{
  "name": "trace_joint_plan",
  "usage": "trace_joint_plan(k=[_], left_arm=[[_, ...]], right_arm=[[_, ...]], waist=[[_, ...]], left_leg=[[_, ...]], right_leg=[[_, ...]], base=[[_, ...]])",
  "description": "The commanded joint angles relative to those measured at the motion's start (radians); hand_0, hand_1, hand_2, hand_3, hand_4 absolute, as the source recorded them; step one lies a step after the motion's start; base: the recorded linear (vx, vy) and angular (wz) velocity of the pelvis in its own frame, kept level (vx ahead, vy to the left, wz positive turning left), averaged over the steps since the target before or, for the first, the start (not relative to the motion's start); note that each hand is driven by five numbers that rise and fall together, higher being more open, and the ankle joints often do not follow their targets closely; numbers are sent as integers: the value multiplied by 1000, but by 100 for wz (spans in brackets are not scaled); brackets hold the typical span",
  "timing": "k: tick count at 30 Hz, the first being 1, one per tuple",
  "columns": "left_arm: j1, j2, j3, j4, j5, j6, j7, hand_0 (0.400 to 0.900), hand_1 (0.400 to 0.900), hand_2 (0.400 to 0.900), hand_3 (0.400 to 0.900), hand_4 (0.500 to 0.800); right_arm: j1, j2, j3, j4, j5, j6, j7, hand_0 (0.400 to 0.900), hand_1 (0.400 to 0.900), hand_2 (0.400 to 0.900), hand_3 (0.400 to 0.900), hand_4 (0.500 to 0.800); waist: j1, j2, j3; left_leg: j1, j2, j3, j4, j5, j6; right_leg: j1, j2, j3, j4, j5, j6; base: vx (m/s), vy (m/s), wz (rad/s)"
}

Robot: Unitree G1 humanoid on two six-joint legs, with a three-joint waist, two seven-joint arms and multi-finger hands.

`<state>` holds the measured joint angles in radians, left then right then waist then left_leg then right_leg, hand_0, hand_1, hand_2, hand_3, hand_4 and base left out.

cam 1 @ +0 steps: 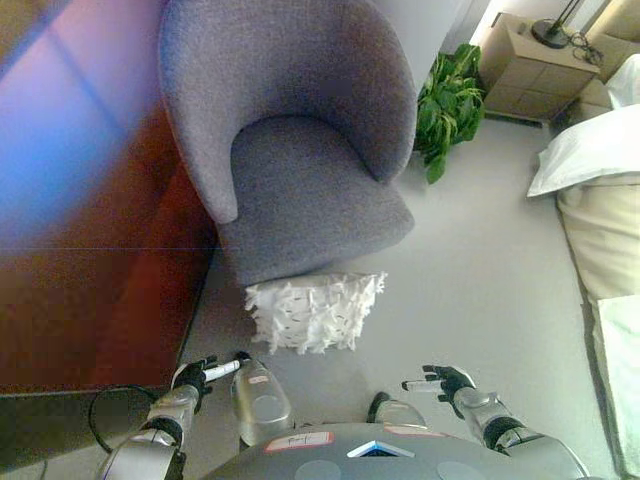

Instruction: Pick up the pillow and put it on the sofa.

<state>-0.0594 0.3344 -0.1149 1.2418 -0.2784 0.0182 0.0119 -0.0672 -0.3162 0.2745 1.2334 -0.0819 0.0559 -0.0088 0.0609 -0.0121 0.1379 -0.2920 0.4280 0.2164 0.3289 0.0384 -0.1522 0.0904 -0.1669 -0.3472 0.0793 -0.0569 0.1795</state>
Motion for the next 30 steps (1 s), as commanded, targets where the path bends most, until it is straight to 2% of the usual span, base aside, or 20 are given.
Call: trace_joint_plan(k=[1,3,6,8,11,14,22,28,30], left_arm=[[19,70,16,-22,-20,-13,32,900,900,900,900,800],[27,57,18,-21,-10,-21,19,900,900,900,900,800],[32,46,5,-17,37,-27,4,900,900,900,900,800],[29,46,-23,-27,46,-25,9,900,900,900,900,800],[32,56,-30,-51,49,-21,23,900,900,900,900,800],[29,82,-28,-91,36,-5,27,900,900,900,900,800],[7,139,-29,-159,-27,35,25,900,900,900,900,800],[34,139,-24,-144,-47,11,18,900,900,900,900,800],[39,141,-20,-149,-51,-1,18,900,900,900,900,800]], right_arm=[[-87,-53,10,-85,-141,-27,-110,900,900,900,900,800],[-94,-68,18,-83,-184,-30,-139,900,900,900,900,800],[-119,-96,38,-92,-284,-46,-182,900,900,900,900,800],[-161,-131,74,-116,-315,-34,-207,900,900,900,900,800],[-213,-165,103,-149,-327,-20,-216,900,900,900,900,800],[-277,-203,132,-193,-322,-21,-204,900,900,900,900,800],[-494,-269,186,-243,-241,86,-140,900,900,900,900,800],[-589,-298,208,-219,-266,117,-103,900,900,900,900,800],[-615,-303,218,-213,-261,129,-57,900,900,900,900,800]], waist=[[36,-48,42],[43,-35,33],[55,-16,22],[67,3,25],[78,21,43],[84,36,67],[109,49,145],[132,62,168],[139,62,177]], left_leg=[[15,113,-21,150,-23,-71],[60,105,-9,71,-10,-79],[82,80,-25,-4,22,-87],[71,69,-46,-35,52,-99],[60,62,-65,-57,76,-110],[41,51,-83,-85,103,-110],[-61,30,-157,-88,135,-110],[-75,13,-190,-102,142,-110],[-88,14,-205,-87,138,-110]], right_leg=[[-22,-139,-3,-38,106,44],[-3,-151,-23,-39,90,54],[-3,-160,-26,-27,69,60],[-27,-168,-30,-2,56,62],[-37,-178,-43,13,48,66],[-62,-188,-45,25,47,73],[-198,-227,-30,110,39,70],[-252,-238,-11,164,24,69],[-278,-248,1,189,21,70]], base=[[238,-170,31],[261,-107,42],[207,-105,46],[107,-84,41],[103,-62,33],[18,-14,29],[-35,-6,19],[19,43,7],[63,36,3]])
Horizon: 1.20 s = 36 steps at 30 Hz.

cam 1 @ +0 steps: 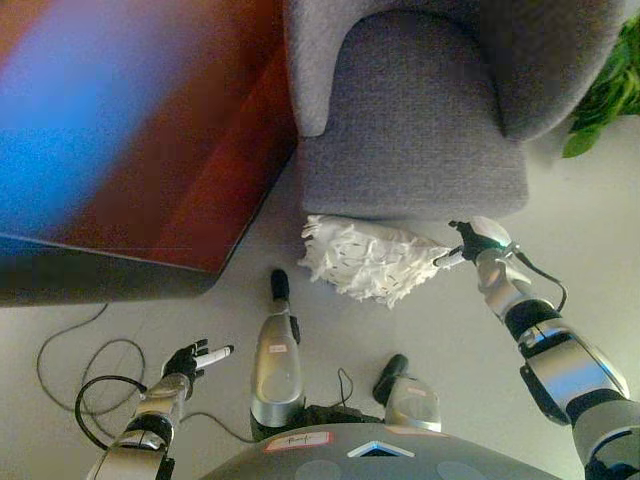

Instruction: Pick up the pillow and put it on the sofa.

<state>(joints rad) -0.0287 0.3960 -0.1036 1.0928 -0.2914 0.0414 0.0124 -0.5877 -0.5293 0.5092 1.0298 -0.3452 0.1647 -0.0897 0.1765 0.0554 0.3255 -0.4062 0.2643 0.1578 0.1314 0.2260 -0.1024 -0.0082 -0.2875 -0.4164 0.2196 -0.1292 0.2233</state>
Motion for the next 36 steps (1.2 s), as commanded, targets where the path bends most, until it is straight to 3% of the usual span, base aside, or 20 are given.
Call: trace_joint_plan(k=[1,6,11,14,23,36], left_arm=[[6,84,-31,-5,-51,-27,14,900,900,900,900,800],[-19,89,-41,-41,-121,-35,19,900,900,900,900,800],[-31,97,-41,-65,-173,-40,17,900,900,900,900,800],[-38,95,-37,-63,-195,-69,9,900,900,900,900,800],[-54,92,-52,-125,-246,-100,26,900,900,900,900,800],[-34,61,-90,-158,-280,-153,17,900,900,900,900,800]], right_arm=[[-110,-92,-10,-6,8,29,44,900,900,900,900,800],[-188,-123,21,31,23,44,102,900,900,900,900,800],[-271,-161,47,59,59,60,108,900,900,900,900,800],[-328,-180,61,94,66,63,99,900,900,900,900,800],[-435,-210,87,92,81,65,102,900,900,900,900,800],[-543,-234,83,89,61,134,-119,900,900,900,900,800]], waist=[[27,-1,-3],[34,26,51],[45,51,110],[52,67,140],[57,87,194],[59,112,194]], left_leg=[[13,178,-158,119,-52,-159],[-58,157,-201,158,-66,-149],[-140,101,-228,168,-76,-121],[-179,66,-230,176,-85,-103],[-249,14,-236,181,-95,-77],[-284,-15,-233,157,-98,-51]], right_leg=[[-205,-131,80,81,82,21],[-350,-161,129,197,66,7],[-519,-194,188,294,76,8],[-598,-215,224,344,77,15],[-702,-223,254,356,106,14],[-760,-205,266,339,130,6]], base=[[19,47,0],[-49,70,9],[-151,61,11],[-142,64,16],[-95,43,5],[-26,33,0]])
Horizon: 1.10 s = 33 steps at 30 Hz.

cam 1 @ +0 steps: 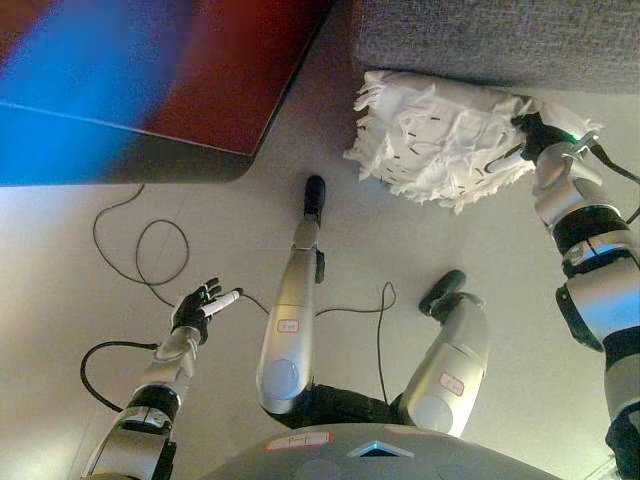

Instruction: Pick up the pillow and put it on the sofa.

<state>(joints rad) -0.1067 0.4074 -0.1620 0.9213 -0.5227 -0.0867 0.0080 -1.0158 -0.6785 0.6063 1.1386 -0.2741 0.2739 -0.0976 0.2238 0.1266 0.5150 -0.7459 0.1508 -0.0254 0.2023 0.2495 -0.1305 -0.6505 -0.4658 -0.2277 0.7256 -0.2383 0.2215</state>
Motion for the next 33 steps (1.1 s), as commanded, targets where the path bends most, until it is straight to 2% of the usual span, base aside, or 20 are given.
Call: trace_joint_plan(k=[1,10,14,21,27,31,33], left_arm=[[46,44,-34,11,-52,-28,20,900,900,900,900,800],[67,5,-51,-20,-61,-38,18,900,900,900,900,800],[69,1,-58,-31,-63,-42,25,900,900,900,900,800],[74,4,-68,-63,-78,-32,30,900,900,900,900,800],[93,18,-46,-67,-70,-66,2,900,900,900,900,800],[109,24,-42,-88,-73,-84,-3,900,900,900,900,800],[125,30,-40,-99,-85,-96,-5,900,900,900,900,800]], right_arm=[[-119,-84,-16,-22,-11,28,-123,900,900,900,900,800],[-141,-91,-35,-56,-6,48,-169,900,900,900,900,800],[-144,-93,-31,-43,-14,44,-136,900,900,900,900,800],[-195,-93,22,-44,-17,26,26,900,900,900,900,800],[-262,-67,83,-55,39,7,208,900,900,900,900,800],[-286,-45,98,-54,87,10,246,900,900,900,900,800],[-285,-41,96,-53,90,3,249,900,900,900,900,800]], waist=[[10,46,5],[0,77,5],[1,77,5],[14,94,5],[45,103,5],[62,106,5],[64,108,5]], left_leg=[[58,96,-48,82,-122,-22],[80,80,-30,61,-126,-14],[91,81,-21,57,-128,-14],[62,70,-24,61,-121,-10],[7,55,-36,48,-104,-9],[-31,49,-45,55,-99,-10],[-32,44,-47,70,-125,-14]], right_leg=[[-118,-25,81,-170,241,8],[-123,-33,94,-179,248,6],[-117,-39,87,-186,255,8],[-147,-48,91,-172,253,6],[-190,-47,81,-168,252,-1],[-219,-46,74,-159,249,-6],[-222,-49,81,-140,223,3]], base=[[-24,86,-1],[-29,75,0],[-16,41,-3],[-1,20,9],[-9,3,9],[5,-10,9],[56,-9,7]])
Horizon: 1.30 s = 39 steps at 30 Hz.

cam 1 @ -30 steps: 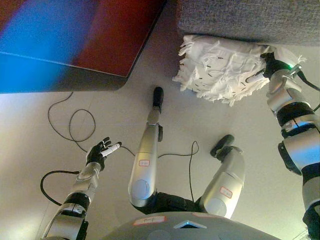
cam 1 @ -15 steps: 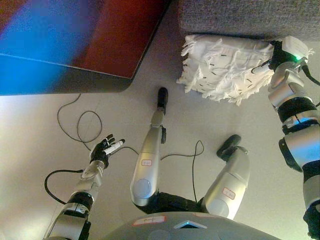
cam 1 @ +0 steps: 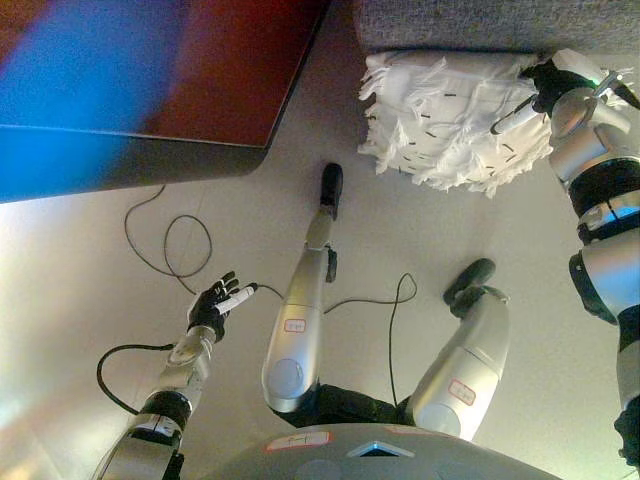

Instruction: Pick up the pillow and put it on the sofa.

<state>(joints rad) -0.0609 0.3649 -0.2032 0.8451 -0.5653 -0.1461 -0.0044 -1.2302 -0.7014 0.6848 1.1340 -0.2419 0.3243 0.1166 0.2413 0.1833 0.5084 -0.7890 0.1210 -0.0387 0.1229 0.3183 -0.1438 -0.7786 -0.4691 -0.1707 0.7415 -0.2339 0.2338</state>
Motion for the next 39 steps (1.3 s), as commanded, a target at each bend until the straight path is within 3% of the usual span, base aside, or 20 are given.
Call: trace_joint_plan(k=[1,7,8,10,16,29,34,39], left_arm=[[82,75,3,-27,-48,-42,5,900,900,900,900,800],[104,88,21,-73,-78,-65,4,900,900,900,900,800],[108,93,26,-83,-81,-66,2,900,900,900,900,800],[113,99,29,-91,-91,-68,-1,900,900,900,900,800],[146,102,56,-90,-125,-104,-36,900,900,900,900,800],[168,101,78,-90,-150,-133,-53,900,900,900,900,800],[156,101,91,-71,-132,-132,-44,900,900,900,900,800],[140,112,109,-67,-103,-119,-31,900,900,900,900,800]], right_arm=[[-74,-16,17,-48,56,-49,31,900,900,900,900,800],[-123,15,18,-41,37,-38,11,900,900,900,900,800],[-135,19,18,-36,33,-43,15,822,822,822,822,753],[-150,21,23,-35,27,-42,13,400,400,400,400,500],[-179,16,37,-23,33,-39,-63,400,400,400,400,500],[-199,20,45,-6,35,-55,-77,400,400,400,400,500],[-170,30,31,-18,43,-88,-74,400,400,400,400,500],[-106,40,3,-91,35,-147,-62,400,400,400,400,500]], waist=[[48,52,12],[63,69,12],[67,73,12],[70,78,12],[78,92,12],[82,95,12],[77,70,12],[66,15,12]], left_leg=[[3,73,-35,157,-195,0],[-66,67,-58,233,-220,4],[-83,65,-65,252,-225,5],[-105,63,-74,278,-232,5],[-156,61,-93,344,-257,6],[-170,74,-92,386,-274,-4],[-126,87,-91,382,-279,-7],[-16,112,-85,359,-289,-11]], right_leg=[[-101,-46,26,-151,218,-10],[-168,-52,57,-101,206,-17],[-184,-54,66,-88,202,-19],[-206,-57,79,-67,197,-21],[-255,-64,115,-14,178,-23],[-263,-75,127,1,179,-17],[-208,-74,102,-31,191,-16],[-85,-66,52,-97,213,-9]], base=[[-23,15,3],[-15,18,1],[-28,30,5],[-23,32,5],[-16,44,3],[-11,12,-2],[-16,-29,-9],[26,-78,-19]])
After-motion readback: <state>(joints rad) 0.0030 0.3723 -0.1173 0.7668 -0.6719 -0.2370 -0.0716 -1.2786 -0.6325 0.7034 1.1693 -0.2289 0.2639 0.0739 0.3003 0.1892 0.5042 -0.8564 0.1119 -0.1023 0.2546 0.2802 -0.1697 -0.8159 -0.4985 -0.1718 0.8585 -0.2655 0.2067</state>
